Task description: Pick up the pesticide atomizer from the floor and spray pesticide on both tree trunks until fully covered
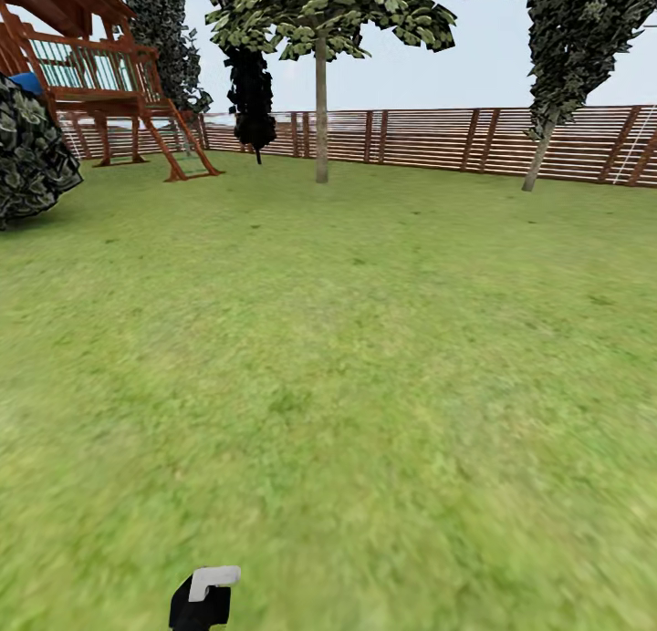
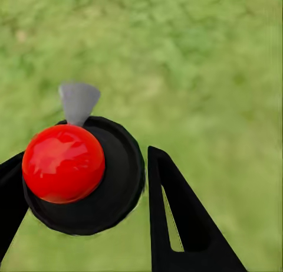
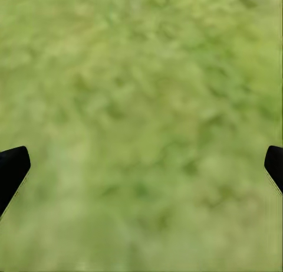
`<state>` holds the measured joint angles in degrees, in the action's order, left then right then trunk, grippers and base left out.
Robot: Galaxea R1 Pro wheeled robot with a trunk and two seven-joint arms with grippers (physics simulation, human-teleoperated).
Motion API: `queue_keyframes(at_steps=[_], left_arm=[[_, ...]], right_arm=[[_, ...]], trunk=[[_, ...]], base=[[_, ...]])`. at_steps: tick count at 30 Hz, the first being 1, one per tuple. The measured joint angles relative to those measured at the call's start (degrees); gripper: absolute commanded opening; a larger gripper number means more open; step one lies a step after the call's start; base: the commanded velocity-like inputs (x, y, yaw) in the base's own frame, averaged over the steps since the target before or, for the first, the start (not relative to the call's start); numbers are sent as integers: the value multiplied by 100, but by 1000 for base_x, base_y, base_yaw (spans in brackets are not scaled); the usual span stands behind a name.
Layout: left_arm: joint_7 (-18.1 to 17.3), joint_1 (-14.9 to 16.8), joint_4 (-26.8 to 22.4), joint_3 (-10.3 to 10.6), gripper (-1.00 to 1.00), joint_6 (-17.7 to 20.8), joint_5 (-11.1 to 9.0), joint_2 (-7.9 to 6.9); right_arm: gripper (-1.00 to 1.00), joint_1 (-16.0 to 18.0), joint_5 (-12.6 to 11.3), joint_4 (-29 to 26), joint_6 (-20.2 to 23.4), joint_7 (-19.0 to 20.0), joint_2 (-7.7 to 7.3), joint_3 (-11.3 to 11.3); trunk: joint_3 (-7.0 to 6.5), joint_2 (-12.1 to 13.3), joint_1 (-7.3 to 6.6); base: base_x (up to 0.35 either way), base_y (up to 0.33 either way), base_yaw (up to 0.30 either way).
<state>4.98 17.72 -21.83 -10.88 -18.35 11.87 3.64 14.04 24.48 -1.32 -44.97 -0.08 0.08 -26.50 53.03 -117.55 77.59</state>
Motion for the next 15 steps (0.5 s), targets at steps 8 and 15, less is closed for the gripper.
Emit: queue_keyframes(at_steps=[8, 15], left_arm=[[0, 0, -2, 0, -100, 0, 0, 0], [0, 0, 0, 0, -100, 0, 0, -5]], right_arm=[[100, 0, 0, 0, 0, 1, 0, 0], [100, 0, 0, 0, 0, 1, 0, 0]], trunk=[[0, 0, 0], [0, 0, 0]], base=[[342, 0, 0], [342, 0, 0]])
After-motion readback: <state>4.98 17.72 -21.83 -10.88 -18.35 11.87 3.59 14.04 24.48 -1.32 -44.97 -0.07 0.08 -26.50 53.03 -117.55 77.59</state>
